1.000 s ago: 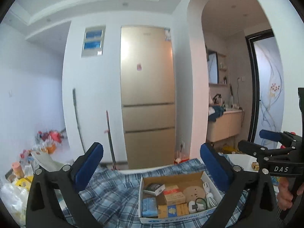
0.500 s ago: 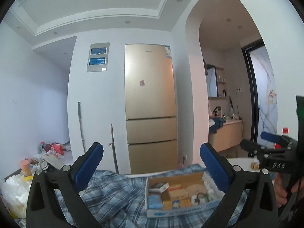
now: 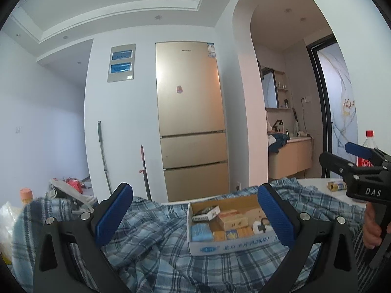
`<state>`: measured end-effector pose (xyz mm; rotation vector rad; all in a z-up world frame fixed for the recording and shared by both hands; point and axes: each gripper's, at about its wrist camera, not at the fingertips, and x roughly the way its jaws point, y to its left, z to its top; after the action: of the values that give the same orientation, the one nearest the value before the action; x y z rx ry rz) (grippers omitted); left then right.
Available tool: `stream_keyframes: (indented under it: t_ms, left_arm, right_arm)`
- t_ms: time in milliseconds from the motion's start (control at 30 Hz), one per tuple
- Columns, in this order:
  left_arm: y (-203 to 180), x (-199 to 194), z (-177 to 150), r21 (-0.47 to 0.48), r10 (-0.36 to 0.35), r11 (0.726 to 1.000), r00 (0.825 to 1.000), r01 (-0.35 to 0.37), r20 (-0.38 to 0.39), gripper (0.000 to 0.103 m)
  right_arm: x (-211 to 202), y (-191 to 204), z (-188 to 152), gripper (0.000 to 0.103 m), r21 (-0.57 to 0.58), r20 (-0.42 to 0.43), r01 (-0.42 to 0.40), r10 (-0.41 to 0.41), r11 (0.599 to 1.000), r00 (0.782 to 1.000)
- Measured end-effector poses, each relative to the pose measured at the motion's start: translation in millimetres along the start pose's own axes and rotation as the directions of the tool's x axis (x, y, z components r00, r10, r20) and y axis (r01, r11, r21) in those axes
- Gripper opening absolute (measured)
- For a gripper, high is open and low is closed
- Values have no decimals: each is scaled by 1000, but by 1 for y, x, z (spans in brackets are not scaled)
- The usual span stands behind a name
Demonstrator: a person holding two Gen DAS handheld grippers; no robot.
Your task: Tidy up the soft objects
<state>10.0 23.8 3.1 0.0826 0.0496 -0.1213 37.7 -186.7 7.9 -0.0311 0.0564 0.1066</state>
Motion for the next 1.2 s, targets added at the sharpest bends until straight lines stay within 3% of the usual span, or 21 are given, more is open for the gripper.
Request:
stream_keyframes:
  t_ms: [1200]
  left_arm:
    - [2,4,-13,-6,37,999,999,-37,10,103]
  right_arm:
    - [-1,-10,-8,103,30,-19,23,-22,999,1000]
